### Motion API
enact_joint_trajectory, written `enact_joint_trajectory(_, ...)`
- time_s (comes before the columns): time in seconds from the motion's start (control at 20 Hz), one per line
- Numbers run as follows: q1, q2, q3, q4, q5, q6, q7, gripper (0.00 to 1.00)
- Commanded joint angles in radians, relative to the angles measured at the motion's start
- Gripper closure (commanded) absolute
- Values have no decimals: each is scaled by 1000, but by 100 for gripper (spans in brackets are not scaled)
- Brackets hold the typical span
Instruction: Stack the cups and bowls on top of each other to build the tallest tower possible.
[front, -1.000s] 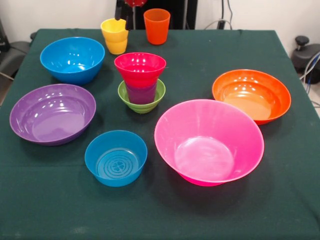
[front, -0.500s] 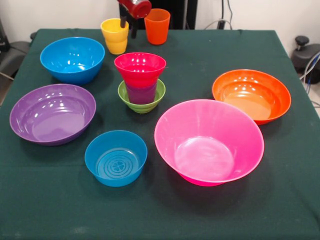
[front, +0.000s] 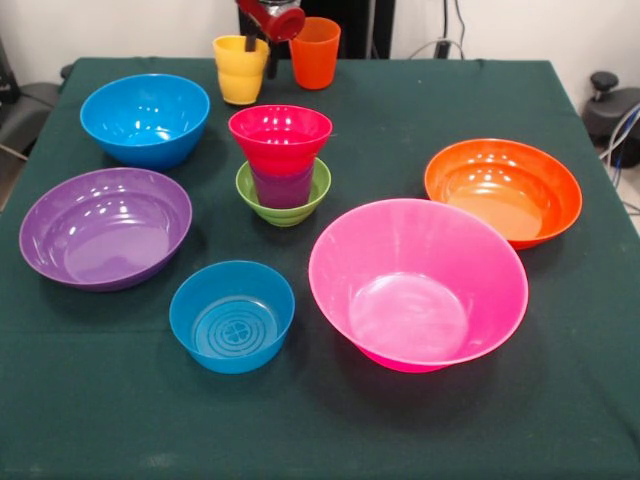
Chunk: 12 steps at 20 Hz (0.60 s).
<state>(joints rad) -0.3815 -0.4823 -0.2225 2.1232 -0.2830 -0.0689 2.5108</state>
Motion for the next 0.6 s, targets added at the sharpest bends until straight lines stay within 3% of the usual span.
enact_joint_trajectory(0.05,-13,37,73,-86,-40,-92,43,0)
enact_joint_trajectory(0.6,-49,25,88,-87,-66,-76,30,0)
